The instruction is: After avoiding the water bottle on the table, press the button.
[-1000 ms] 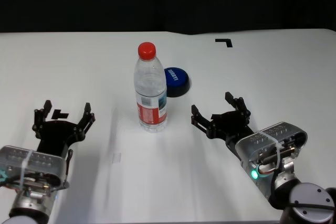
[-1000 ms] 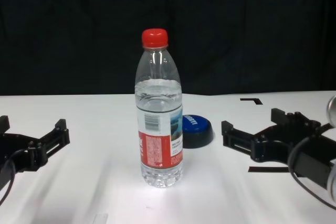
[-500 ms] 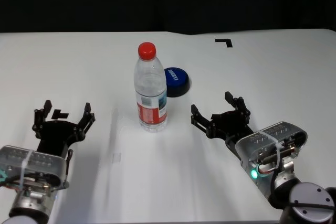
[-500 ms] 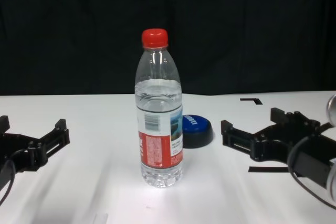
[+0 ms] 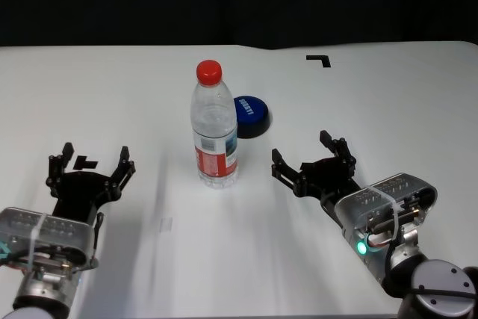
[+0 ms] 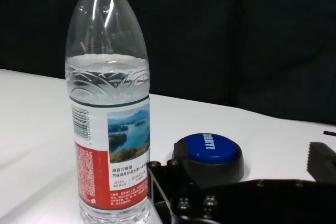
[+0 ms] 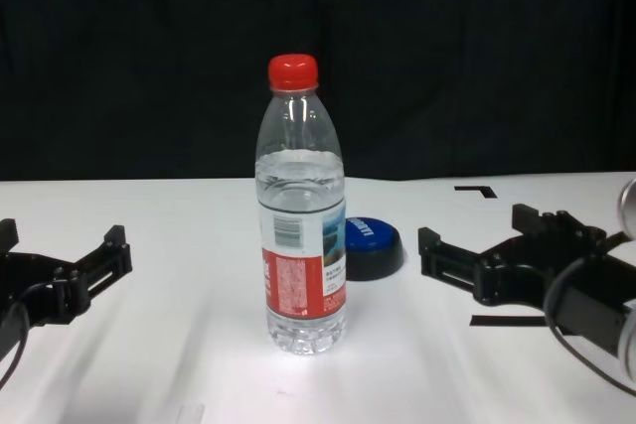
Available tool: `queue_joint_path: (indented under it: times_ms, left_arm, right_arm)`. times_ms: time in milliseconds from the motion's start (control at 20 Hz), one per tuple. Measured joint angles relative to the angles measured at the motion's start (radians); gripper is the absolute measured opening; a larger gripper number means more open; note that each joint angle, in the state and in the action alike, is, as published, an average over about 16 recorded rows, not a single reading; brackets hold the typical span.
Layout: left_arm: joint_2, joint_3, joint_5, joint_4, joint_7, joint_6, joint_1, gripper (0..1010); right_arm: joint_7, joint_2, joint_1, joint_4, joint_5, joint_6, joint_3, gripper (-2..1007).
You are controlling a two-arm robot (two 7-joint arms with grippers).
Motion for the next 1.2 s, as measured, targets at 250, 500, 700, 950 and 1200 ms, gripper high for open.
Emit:
queue_joint_path:
  times_ms: [250, 500, 700, 950, 1200]
  left_arm:
    - [0.0, 0.0, 0.0, 0.0, 0.0, 0.0, 0.0, 1003]
    - [0.0, 0.0, 0.0, 0.0, 0.0, 0.0, 0.0, 1003]
    - [0.0, 0.0, 0.0, 0.0, 0.0, 0.0, 0.0, 1003]
    - [0.0, 0.0, 0.0, 0.0, 0.0, 0.0, 0.0, 1003]
    - [0.0, 0.0, 0.0, 0.0, 0.0, 0.0, 0.0, 1003]
  right_arm:
    - [0.0, 0.0, 0.0, 0.0, 0.0, 0.0, 0.0, 1003]
    - [0.0, 0.0, 0.0, 0.0, 0.0, 0.0, 0.0, 1003]
    - [0.0, 0.0, 0.0, 0.0, 0.0, 0.0, 0.0, 1003]
    - [0.0, 0.0, 0.0, 0.0, 0.0, 0.0, 0.0, 1003]
    - [0.0, 0.0, 0.0, 0.0, 0.0, 0.0, 0.0, 1002]
